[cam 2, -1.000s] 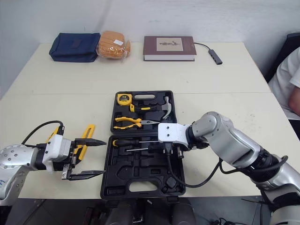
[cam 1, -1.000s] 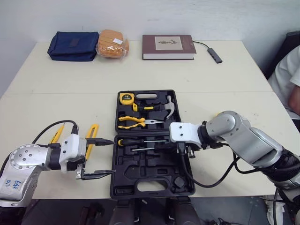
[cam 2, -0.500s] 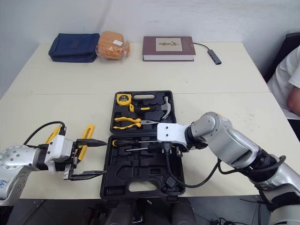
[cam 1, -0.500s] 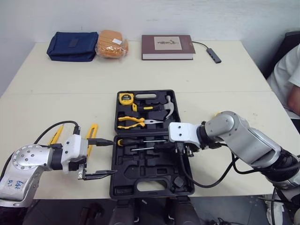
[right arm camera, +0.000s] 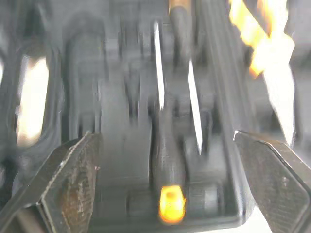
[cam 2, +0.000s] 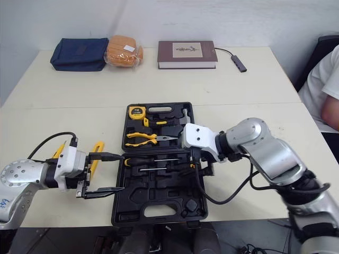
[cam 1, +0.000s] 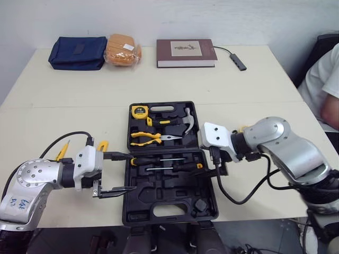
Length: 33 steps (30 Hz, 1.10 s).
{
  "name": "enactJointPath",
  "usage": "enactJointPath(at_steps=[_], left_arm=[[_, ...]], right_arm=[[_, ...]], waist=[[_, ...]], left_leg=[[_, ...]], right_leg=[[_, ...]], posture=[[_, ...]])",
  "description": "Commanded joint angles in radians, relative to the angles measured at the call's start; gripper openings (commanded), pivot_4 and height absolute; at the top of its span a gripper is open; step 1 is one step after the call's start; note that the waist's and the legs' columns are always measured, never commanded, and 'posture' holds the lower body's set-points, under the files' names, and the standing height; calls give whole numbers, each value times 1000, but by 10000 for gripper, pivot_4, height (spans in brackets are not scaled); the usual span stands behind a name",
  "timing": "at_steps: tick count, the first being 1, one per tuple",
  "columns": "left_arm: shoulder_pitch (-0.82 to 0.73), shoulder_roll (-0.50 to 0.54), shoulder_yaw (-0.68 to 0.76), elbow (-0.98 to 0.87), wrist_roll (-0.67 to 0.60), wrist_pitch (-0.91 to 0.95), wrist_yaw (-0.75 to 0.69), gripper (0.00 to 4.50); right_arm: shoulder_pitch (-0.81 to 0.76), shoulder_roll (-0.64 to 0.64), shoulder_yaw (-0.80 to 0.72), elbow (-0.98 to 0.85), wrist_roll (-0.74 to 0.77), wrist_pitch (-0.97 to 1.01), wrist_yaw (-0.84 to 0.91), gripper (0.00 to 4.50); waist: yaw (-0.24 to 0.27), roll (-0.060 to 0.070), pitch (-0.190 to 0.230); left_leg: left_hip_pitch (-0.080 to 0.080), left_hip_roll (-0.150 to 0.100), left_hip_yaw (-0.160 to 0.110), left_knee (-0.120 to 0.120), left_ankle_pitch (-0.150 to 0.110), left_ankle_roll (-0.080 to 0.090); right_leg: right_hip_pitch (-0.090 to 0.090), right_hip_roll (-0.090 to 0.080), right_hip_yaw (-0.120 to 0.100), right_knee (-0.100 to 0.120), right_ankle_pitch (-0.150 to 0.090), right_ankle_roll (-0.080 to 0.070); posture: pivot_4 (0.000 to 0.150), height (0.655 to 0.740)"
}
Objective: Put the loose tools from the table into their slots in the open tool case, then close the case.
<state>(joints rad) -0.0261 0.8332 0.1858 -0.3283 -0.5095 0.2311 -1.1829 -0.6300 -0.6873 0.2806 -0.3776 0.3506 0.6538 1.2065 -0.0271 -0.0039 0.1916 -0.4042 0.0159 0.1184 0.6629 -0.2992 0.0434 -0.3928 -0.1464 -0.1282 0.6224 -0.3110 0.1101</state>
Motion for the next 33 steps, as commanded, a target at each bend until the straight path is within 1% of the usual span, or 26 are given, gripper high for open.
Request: enactJointPath(at_steps=[1, 2, 4, 6, 8, 11, 13, 15, 17, 24, 33], left_arm=[[-5, -7, 1, 20, -7, -30, -17, 45000], [-8, -11, 1, 27, -4, -39, -17, 45000], [-14, -16, 2, 36, -1, -50, -15, 45000], [-18, -23, 5, 40, -2, -56, -8, 45000], [-15, -24, 5, 43, -2, -59, -7, 45000], [-17, -23, 4, 51, 0, -60, -14, 45000], [-22, -22, 2, 56, 1, -62, -15, 45000], [-23, -23, 4, 64, 2, -68, -18, 45000], [-22, -23, 4, 69, 3, -73, -21, 45000], [-13, -23, 3, 96, 11, -103, -38, 45000], [0, -25, 0, 92, 16, -115, -38, 45000]], right_arm=[[39, 62, -66, 32, 54, -105, -16, 36515], [58, 82, -61, 54, 43, -157, -15, 32158], [81, 112, -48, 93, 10, -256, -17, 21945], [96, 140, -32, 129, -12, -356, -6, 11276], [103, 151, 0, 163, -41, -416, 7, 505], [107, 158, 42, 231, -98, -490, 11, 505], [120, 182, 35, 271, -85, -465, -15, 505], [125, 190, 36, 309, -100, -492, -16, 505], [126, 180, 48, 335, -132, -538, -1, 505], [140, 191, 76, 394, -171, -606, 17, 505], [139, 186, 85, 448, -222, -576, -25, 505]], waist=[[1, 0, 0], [1, 0, 0], [0, 0, 0], [1, 0, 0], [0, 0, 0], [0, 0, 0], [0, 0, 0], [0, 0, 0], [0, 0, 0], [-1, 0, 0], [-1, 0, 0]], left_leg=[[0, 0, 0, 0, 0, 0], [0, 0, 0, 0, 0, 1], [0, 0, 0, 1, 1, 1], [0, -1, 0, 1, 1, 1], [0, -1, 0, 1, 1, 1], [0, -1, 0, 1, 1, 1], [0, -1, 0, 1, 1, 1], [0, -1, 0, 2, 1, 1], [0, -1, 0, 2, 1, 1], [0, -1, 0, 2, 1, 1], [2, -1, 0, 2, 1, 1]], right_leg=[[0, 0, 0, 0, 0, 0], [0, 1, 0, 0, 0, 0], [0, 2, 0, 1, 0, 0], [0, 2, 0, 1, 0, 0], [0, 2, 0, 1, 0, 0], [0, 2, 0, 2, 0, 0], [0, 2, 0, 2, 0, 0], [0, 2, 0, 2, 0, 0], [0, 1, 0, 2, 0, 0], [0, 1, 0, 2, 0, 0], [1, -1, 1, 4, 0, 0]], posture=[[1500, 7400], [1500, 7400], [1500, 7400], [1500, 7400], [1500, 7400], [1500, 7400], [1500, 7400], [1500, 7400], [1500, 7400], [1500, 7400], [1500, 7400]])
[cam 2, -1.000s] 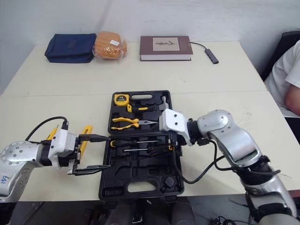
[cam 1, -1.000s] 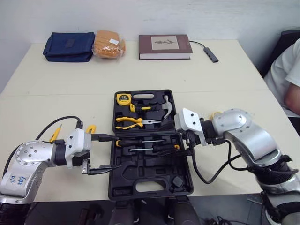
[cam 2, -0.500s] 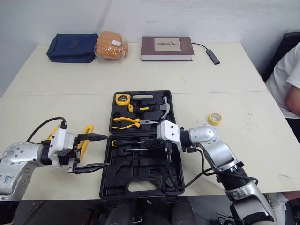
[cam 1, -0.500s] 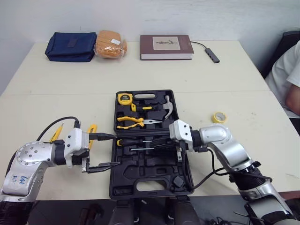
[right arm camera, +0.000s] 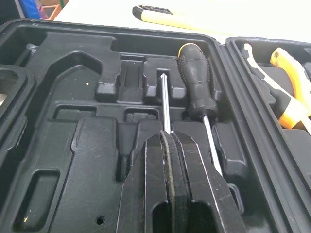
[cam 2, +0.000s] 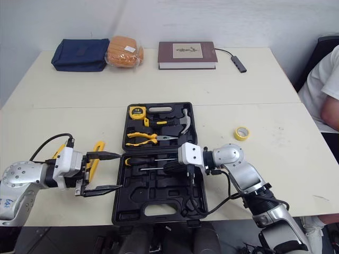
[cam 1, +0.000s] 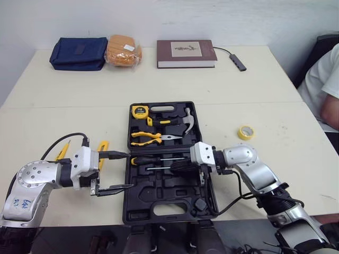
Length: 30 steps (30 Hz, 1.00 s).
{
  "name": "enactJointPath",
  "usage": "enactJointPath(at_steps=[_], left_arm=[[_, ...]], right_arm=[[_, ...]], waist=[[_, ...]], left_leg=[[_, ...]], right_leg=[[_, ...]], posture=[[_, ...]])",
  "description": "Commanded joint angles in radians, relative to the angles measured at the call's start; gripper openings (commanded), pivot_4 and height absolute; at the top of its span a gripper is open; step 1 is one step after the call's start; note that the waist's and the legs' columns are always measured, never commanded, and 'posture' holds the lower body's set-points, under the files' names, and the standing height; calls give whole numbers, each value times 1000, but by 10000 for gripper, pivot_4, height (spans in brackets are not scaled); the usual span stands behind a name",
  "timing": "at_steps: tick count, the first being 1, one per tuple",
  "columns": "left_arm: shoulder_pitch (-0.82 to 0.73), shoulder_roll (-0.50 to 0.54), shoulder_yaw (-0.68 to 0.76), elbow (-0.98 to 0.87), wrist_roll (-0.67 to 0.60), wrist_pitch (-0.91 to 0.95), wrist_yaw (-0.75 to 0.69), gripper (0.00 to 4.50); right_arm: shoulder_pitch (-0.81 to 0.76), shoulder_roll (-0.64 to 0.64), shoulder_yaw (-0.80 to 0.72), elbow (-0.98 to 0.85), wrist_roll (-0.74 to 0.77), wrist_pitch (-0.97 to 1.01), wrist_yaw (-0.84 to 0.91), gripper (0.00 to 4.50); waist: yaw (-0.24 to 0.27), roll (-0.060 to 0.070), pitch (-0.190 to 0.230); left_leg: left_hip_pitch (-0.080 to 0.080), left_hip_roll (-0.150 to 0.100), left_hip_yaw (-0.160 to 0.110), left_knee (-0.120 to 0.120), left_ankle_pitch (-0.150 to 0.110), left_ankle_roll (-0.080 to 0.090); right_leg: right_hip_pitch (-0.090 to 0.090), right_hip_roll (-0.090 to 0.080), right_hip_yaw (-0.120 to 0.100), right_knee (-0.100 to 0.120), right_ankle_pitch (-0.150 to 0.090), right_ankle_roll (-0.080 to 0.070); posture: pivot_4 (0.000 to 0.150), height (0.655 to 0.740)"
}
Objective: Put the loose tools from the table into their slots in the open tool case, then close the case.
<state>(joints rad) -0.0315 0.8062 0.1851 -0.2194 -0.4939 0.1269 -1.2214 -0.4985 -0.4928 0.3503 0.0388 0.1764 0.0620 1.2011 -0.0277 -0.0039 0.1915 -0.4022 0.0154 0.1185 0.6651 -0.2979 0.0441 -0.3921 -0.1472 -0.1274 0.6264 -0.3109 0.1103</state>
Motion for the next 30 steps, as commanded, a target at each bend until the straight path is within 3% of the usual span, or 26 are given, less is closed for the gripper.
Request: enactJointPath(at_steps=[1, 9, 13, 18, 25, 30], left_arm=[[5, 2, -1, -20, 0, -8, 3, 45000], [-4, 5, -13, -52, -5, 25, 25, 45000], [-6, 6, -16, -55, -2, 29, 33, 45000], [-4, 4, -12, -52, 4, 22, 41, 45000], [17, -2, 13, -45, -6, 11, 55, 45000], [70, 8, 91, -29, -30, 9, 54, 45000]], right_arm=[[8, -11, 17, 37, -50, 23, -19, 505], [-8, -30, 78, 72, -130, 77, -37, 505], [-26, -18, 96, 69, -134, 131, -47, 505], [-54, -12, 115, 60, -124, 152, -38, 505], [-62, 22, 2, 16, 46, 72, 37, 505], [7, -61, -130, -133, 200, 122, 102, 505]], waist=[[0, 0, 0], [-1, -2, -1], [-1, -2, -2], [-3, -5, -4], [-2, -4, -3], [0, -3, -2]], left_leg=[[0, 0, 0, 0, 0, 0], [5, 0, 0, 0, 0, -1], [16, 2, 0, -2, -5, -9], [19, 3, -1, -2, -5, -10], [15, 4, -1, -2, -5, -11], [10, 3, -1, -3, -4, -5]], right_leg=[[0, 0, 0, 0, 0, 0], [3, -1, 2, 0, 0, 0], [13, -1, 7, -4, -1, -3], [15, -1, 10, -3, -2, -4], [11, 0, 10, -3, -2, -5], [8, 0, 10, -3, -2, -5]], posture=[[1500, 7400], [1500, 7400], [1500, 7400], [1500, 7400], [1500, 7400], [1500, 7400]])
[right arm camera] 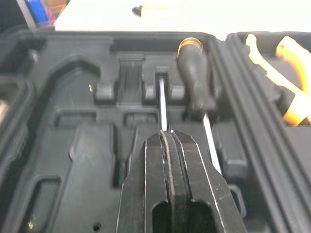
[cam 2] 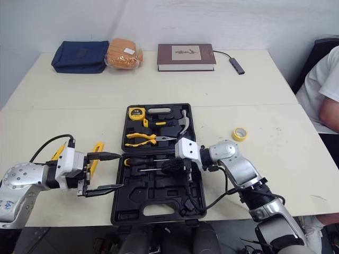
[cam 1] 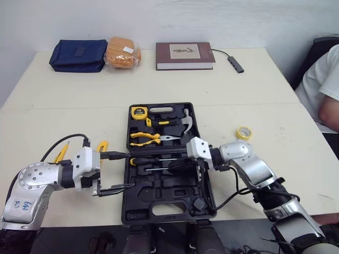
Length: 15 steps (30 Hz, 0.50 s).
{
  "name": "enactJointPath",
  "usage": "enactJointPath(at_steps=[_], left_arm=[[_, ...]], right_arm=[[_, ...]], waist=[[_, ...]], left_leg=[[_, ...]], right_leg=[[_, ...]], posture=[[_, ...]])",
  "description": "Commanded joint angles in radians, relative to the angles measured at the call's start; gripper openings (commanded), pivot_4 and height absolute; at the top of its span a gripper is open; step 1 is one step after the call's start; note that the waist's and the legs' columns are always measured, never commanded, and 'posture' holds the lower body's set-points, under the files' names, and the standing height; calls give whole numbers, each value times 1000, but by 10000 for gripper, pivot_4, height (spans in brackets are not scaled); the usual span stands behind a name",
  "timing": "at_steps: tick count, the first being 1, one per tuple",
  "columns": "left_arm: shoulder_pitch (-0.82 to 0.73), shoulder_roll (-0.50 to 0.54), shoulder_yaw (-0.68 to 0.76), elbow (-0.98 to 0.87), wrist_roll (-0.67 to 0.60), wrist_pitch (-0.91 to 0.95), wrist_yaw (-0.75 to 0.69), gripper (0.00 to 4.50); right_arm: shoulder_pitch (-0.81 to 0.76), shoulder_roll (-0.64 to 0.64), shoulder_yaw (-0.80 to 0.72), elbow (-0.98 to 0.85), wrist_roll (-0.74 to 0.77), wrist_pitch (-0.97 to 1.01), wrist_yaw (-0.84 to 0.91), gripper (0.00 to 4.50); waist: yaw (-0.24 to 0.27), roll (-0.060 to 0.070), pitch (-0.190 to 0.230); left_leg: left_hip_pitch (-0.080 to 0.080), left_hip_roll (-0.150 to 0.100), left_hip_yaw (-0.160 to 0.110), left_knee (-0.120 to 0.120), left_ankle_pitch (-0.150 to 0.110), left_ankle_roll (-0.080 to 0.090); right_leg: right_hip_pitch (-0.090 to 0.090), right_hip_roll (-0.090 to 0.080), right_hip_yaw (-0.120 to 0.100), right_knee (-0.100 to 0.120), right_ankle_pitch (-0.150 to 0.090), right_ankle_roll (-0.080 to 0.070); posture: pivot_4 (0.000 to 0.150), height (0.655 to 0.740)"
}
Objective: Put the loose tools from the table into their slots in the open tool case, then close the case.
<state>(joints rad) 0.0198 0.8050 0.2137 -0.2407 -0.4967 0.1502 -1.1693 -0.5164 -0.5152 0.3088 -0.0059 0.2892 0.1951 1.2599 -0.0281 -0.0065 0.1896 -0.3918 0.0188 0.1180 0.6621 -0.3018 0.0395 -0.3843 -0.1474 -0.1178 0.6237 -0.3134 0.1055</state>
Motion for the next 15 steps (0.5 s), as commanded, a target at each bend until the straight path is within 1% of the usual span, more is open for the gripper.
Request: enactJointPath(at_steps=[1, 3, 5, 6, 8, 10, 13, 14, 15], left_arm=[[35, 14, 83, 4, -21, -24, -2, 45000], [69, 19, 129, 35, -13, -42, -7, 45000], [100, 16, 184, 66, -17, -50, 2, 45000], [113, 15, 215, 83, -21, -51, 10, 45000], [132, 27, 282, 145, 4, -80, 29, 45000], [141, 39, 353, 212, 16, -100, 52, 45000], [157, 51, 410, 272, 18, -115, 60, 45000], [172, 55, 438, 298, 21, -123, 64, 45000], [189, 54, 473, 331, 24, -129, 75, 45000]], right_arm=[[53, -55, -131, -106, 123, -34, 61, 505], [98, -122, -207, -134, 181, -17, 100, 505], [125, -171, -292, -145, 222, 21, 79, 505], [141, -195, -332, -153, 244, 42, 66, 3350], [177, -233, -410, -148, 246, 16, 47, 9737], [212, -261, -486, -125, 224, -48, 30, 19641], [253, -292, -554, -89, 197, -110, 16, 33298], [273, -309, -601, -48, 181, -155, 9, 39781], [300, -327, -670, 6, 177, -171, -14, 43599]], waist=[[1, 0, 0], [2, 0, 0], [2, 0, 0], [2, 0, 1], [2, 0, 1], [2, 0, 1], [1, 0, 2], [1, 0, 2], [2, 1, 2]], left_leg=[[0, 0, 0, 0, 0, 0], [0, 0, 0, 0, -1, 0], [0, 0, 0, 0, -3, -1], [0, 0, 0, 0, -5, -3], [0, 0, 0, 0, -5, -3], [1, 0, 0, 0, -6, -3], [1, 1, 1, -1, -6, -4], [1, 1, 1, -2, -6, -4], [1, 1, 1, -2, -6, -4]], right_leg=[[0, 0, 0, -1, 0, 0], [0, 0, -1, -3, 0, 0], [1, 0, -1, -5, 0, 0], [1, 0, -1, -5, 0, 0], [1, -1, -1, -5, 0, 0], [1, -1, -1, -5, 0, 0], [0, 0, -1, -5, 0, 0], [0, 0, 0, -5, 0, 0], [0, 0, 0, -5, 0, 0]], posture=[[1500, 7400], [1500, 7400], [1500, 7400], [1500, 7400], [1500, 7400], [1500, 7400], [1500, 7400], [1500, 7400], [1500, 7400]])
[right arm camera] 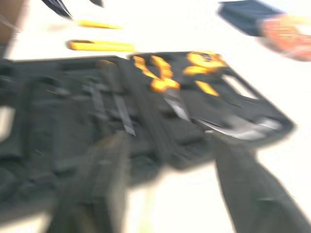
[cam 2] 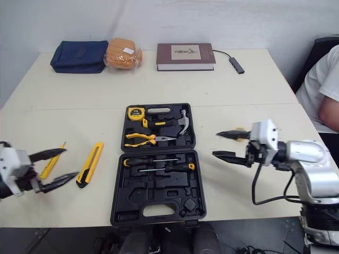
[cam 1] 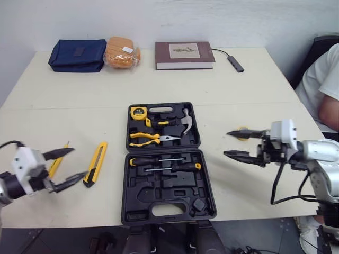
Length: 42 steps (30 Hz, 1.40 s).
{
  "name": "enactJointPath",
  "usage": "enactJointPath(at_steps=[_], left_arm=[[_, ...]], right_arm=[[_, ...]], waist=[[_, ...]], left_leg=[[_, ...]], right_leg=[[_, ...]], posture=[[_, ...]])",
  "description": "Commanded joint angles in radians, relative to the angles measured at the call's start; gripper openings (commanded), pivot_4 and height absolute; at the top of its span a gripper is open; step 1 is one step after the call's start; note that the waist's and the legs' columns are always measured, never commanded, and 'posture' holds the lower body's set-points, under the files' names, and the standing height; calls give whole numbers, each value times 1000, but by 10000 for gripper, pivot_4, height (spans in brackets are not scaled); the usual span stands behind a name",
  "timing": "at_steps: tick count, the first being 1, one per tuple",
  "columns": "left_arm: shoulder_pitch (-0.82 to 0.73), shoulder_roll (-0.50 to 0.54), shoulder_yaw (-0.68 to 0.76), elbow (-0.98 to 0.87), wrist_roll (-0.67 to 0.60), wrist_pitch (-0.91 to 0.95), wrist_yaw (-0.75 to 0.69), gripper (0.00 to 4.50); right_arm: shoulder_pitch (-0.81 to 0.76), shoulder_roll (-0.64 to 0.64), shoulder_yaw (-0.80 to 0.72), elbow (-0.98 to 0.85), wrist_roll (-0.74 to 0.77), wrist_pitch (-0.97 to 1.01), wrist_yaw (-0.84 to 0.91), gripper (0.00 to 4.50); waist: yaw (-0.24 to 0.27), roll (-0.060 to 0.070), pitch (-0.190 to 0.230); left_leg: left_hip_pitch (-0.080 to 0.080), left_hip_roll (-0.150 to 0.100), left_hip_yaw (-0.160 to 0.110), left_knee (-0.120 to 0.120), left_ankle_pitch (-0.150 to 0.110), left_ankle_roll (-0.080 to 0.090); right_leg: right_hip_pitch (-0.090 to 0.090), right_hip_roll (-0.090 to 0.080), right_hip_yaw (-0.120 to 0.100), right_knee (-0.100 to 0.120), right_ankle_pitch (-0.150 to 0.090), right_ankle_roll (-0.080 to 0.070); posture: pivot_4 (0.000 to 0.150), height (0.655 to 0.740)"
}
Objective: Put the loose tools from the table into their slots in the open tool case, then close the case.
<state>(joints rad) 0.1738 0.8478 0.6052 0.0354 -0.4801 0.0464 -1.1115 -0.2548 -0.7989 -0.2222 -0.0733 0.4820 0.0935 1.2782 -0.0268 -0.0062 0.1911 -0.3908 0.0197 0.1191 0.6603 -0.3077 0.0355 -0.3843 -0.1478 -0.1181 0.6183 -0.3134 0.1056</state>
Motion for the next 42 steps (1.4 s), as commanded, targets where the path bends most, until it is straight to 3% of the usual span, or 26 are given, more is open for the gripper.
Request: enactJointPath(at_steps=[1, 8, 16, 23, 34, 42], left_arm=[[50, 7, 115, 90, 12, -35, 36, 45000], [127, -16, 297, 319, -4, -36, 163, 45000], [169, -22, 383, 508, 32, -124, 315, 45000], [137, 1, 428, 618, -21, -96, 385, 45000], [123, -29, 355, 383, -73, -26, 290, 45000], [160, -50, 215, 74, -135, 283, 290, 45000]], right_arm=[[71, -70, -205, 150, -42, -133, -45, 44410], [252, -144, -467, 487, -94, -402, -98, 44410], [371, -141, -577, 766, -130, -580, -280, 44410], [430, -151, -576, 867, -123, -625, -347, 44410], [322, -103, -483, 715, -84, -567, -351, 44410], [248, -6, -280, 150, 111, -210, -327, 44410]], waist=[[1, 0, 0], [1, -1, 1], [-5, -1, 2], [-4, -1, 2], [-4, 0, 2], [-2, 0, 2]], left_leg=[[0, 0, 1, 0, 0, 0], [1, -1, 4, -6, -2, 1], [6, 0, 5, -13, -1, 1], [6, 0, 5, -14, -1, 1], [5, 0, 5, -14, 2, -4], [5, 0, 5, -13, 2, -3]], right_leg=[[0, 0, 0, -1, 0, 0], [1, -1, -2, -8, 0, 1], [0, -1, 1, -8, 0, 0], [-1, -1, 1, -8, 0, -2], [-2, -1, 2, -7, 1, -2], [-3, -1, 3, -4, 1, -2]], posture=[[1500, 7400], [1500, 7400], [1500, 7400], [1500, 7400], [1500, 7400], [1500, 7400]])
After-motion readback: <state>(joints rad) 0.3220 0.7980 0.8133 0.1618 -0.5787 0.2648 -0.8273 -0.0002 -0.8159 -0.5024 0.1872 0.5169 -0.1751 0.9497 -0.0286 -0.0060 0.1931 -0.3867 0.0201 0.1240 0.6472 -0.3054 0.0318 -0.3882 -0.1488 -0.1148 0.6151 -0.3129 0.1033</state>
